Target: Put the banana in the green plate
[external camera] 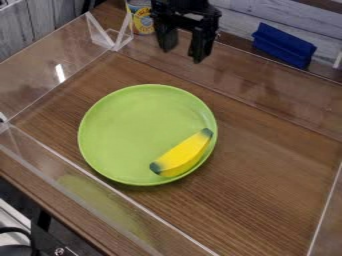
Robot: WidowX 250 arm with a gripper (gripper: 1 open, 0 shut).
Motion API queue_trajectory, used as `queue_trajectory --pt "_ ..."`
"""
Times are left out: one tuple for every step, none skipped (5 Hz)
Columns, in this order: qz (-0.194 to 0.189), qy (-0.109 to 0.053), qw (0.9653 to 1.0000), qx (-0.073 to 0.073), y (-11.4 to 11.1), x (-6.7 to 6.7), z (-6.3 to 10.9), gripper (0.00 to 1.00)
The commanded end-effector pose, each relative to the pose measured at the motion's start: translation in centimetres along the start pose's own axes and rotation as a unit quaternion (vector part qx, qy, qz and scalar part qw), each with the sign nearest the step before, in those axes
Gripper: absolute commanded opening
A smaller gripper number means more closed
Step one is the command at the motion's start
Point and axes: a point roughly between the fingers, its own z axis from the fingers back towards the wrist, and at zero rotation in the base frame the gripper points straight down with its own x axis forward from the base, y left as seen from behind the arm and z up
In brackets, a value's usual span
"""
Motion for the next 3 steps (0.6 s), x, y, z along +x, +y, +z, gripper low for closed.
queue_trajectory --pt "0.0 -0.029 0.9996 0.002 0.53 0.83 1.71 1.0" --pt "0.001 -0.03 0.9995 -0.002 0.54 0.93 1.86 1.0" --pt "-0.002 -0.027 0.9996 -0.004 0.47 0.8 1.85 1.0"
